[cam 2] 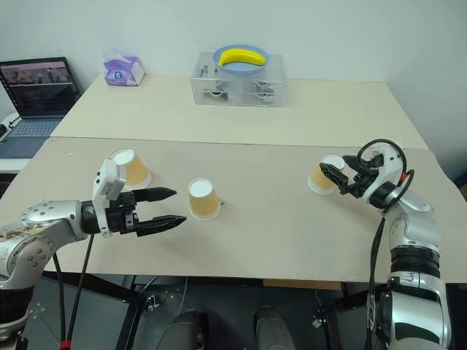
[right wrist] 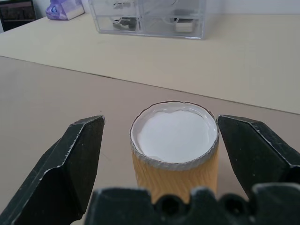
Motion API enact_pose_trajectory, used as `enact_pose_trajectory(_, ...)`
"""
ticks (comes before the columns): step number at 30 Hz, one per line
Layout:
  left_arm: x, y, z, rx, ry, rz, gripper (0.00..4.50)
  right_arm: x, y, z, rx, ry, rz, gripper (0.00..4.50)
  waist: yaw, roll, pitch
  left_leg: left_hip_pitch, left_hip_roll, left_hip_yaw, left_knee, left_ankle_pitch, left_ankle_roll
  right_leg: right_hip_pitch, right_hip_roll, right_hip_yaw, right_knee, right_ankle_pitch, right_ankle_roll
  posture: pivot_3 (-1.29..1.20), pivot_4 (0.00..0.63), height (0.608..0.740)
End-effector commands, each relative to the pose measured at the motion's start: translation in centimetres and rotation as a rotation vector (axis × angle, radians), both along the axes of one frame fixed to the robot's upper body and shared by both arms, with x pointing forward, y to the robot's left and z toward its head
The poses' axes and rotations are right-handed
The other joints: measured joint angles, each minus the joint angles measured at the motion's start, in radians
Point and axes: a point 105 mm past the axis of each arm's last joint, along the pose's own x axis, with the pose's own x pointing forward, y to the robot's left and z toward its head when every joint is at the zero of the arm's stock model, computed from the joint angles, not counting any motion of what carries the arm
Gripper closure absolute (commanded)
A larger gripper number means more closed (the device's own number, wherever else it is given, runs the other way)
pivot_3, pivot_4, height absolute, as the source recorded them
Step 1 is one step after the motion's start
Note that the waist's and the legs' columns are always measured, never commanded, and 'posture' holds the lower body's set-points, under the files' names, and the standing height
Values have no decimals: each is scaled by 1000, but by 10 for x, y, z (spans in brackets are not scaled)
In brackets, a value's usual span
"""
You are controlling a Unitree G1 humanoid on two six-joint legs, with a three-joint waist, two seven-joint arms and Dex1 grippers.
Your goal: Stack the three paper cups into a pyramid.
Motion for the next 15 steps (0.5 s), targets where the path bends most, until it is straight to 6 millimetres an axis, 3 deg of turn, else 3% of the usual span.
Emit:
enact_pose_trajectory(1, 0, 0, 8, -11, -29, -7, 0, 0, 0, 14, -40, -57, 2, 31, 0, 0, 0, 0, 0, 0, 0, 0, 0, 0, 0, 0, 0, 0, 0, 0, 150, 694)
enact_pose_trajectory(15, 0, 0, 8, -16, -32, 3, 0, 2, 9, 7, -71, -44, 30, 31, -1, 0, 0, 0, 0, 0, 0, 0, 0, 0, 0, 0, 0, 0, 0, 0, 150, 694)
